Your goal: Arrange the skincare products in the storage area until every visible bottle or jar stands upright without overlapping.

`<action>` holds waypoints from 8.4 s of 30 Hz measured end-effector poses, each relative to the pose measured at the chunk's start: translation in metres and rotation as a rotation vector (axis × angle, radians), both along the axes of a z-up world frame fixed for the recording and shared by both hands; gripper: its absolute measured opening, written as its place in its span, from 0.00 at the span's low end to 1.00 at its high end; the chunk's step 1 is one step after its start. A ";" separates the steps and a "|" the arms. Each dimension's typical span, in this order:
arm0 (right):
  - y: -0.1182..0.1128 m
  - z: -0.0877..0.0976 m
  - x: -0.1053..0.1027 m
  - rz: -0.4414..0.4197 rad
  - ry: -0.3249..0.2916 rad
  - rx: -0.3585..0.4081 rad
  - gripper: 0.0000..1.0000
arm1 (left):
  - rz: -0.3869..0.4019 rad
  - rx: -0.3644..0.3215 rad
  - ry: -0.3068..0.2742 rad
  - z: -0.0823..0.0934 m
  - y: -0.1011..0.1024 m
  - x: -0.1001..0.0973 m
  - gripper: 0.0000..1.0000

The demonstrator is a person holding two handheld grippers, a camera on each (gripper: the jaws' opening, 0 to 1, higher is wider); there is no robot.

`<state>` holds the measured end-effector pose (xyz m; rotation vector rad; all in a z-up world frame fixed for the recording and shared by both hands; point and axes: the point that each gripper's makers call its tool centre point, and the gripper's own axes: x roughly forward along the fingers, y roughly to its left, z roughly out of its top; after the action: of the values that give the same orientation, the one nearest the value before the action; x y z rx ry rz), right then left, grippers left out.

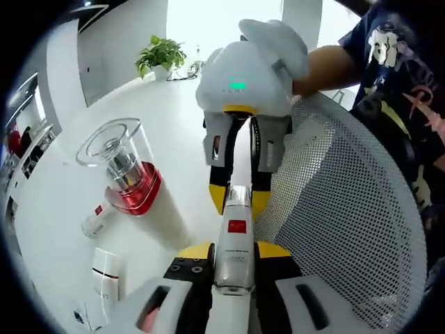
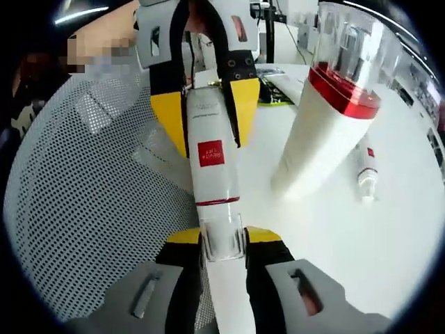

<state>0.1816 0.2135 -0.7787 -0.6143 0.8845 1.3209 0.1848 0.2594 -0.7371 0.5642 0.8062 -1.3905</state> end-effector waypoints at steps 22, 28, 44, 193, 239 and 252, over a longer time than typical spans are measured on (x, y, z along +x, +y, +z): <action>-0.013 0.062 0.007 0.062 -0.063 -0.011 0.19 | 0.005 -0.065 0.012 0.000 -0.013 0.002 0.21; -0.007 0.081 0.007 0.118 -0.086 -0.042 0.19 | -0.012 -0.049 -0.001 -0.006 -0.018 0.000 0.21; 0.017 0.102 0.012 0.177 -0.145 -0.027 0.18 | -0.019 -0.012 -0.044 -0.016 -0.018 0.006 0.20; 0.045 0.069 0.036 -0.158 -0.244 0.302 0.18 | 0.224 0.042 -0.037 -0.027 0.004 0.028 0.23; 0.006 0.047 0.057 -0.314 -0.242 0.161 0.11 | 0.301 0.075 -0.207 -0.018 0.021 0.062 0.12; 0.015 0.063 0.068 -0.333 -0.278 0.261 0.09 | 0.220 0.057 -0.370 -0.014 0.008 0.075 0.01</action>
<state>0.2494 0.2285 -0.7162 -0.4115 0.5466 0.9987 0.2598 0.2675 -0.7507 0.7285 0.5888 -1.0250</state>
